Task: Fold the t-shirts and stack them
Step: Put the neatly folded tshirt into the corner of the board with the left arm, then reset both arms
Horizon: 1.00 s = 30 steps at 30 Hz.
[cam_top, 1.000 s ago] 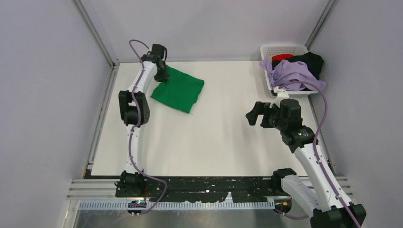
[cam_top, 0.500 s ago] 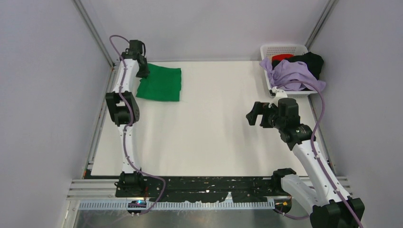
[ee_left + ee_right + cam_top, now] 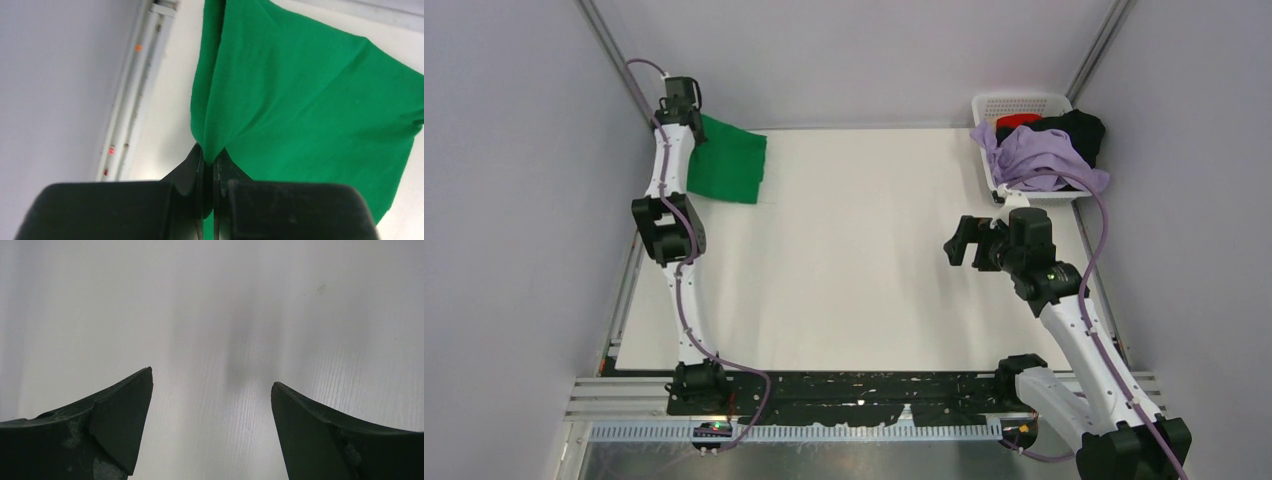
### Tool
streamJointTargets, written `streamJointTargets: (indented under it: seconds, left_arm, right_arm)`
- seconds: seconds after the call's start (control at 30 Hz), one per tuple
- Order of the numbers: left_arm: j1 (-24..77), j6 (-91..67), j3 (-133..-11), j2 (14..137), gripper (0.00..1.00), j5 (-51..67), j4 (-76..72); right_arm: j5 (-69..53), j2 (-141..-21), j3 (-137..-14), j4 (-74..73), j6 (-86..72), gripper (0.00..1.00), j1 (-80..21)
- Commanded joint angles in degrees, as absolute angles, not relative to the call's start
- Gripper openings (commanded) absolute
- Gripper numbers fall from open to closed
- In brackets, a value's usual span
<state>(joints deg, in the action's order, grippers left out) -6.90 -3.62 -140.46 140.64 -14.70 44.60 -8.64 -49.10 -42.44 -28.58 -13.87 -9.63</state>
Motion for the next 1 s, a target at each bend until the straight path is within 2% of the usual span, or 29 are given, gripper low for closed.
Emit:
streamJointTargets:
  seconds: [0.0,0.17,0.2,0.23,0.27,0.3,0.33,0.43,0.63,0.77,0.97]
  left_arm:
    - [-8.26,-0.25,-143.56,141.63,0.0,-23.42,34.06]
    - [-8.46,2.41,-145.34,143.68,0.0,-25.82,31.22]
    - [-8.46,2.04,-145.29,143.89,0.03,-26.31,30.92]
    - [-8.56,1.85,-145.27,143.99,0.15,-26.66,30.67]
    - [-8.54,1.77,-145.28,143.97,0.35,-26.84,30.52]
    - [-8.51,1.85,-145.29,143.78,0.77,-26.95,30.37]
    - [-8.48,1.72,-145.28,143.38,0.96,-27.26,30.3]
    - [-8.46,-0.88,-144.93,140.26,1.0,-29.09,30.99]
    - [-6.37,-8.61,-136.22,126.24,0.99,-19.72,38.11]
    - [-3.53,-13.65,-117.78,111.03,1.0,-10.95,34.78]
    - [4.03,-19.35,-82.92,84.78,1.0,-7.86,22.54]
  right_arm:
    - [-6.71,-47.86,-43.06,-28.26,-13.97,0.95,-9.54]
    - [-6.43,-48.68,-43.86,-29.21,-14.15,0.96,-9.48]
    - [-6.07,-48.86,-43.94,-29.25,-14.19,0.95,-9.49]
    - [-5.89,-49.0,-44.1,-29.26,-14.29,0.95,-9.49]
    - [-5.69,-49.14,-44.11,-29.18,-14.31,0.95,-9.49]
    - [-5.57,-49.27,-44.16,-29.18,-14.37,0.96,-9.49]
    - [-5.3,-49.58,-44.22,-29.16,-14.43,0.95,-9.49]
    - [-4.36,-50.36,-44.21,-28.67,-14.46,0.95,-9.49]
    - [-3.31,-51.33,-42.96,-23.21,-15.92,0.96,-9.45]
    - [-4.26,-53.29,-41.64,-19.94,-16.6,0.96,-9.49]
    - [-4.62,-55.74,-38.8,-15.36,-18.8,0.95,-9.52]
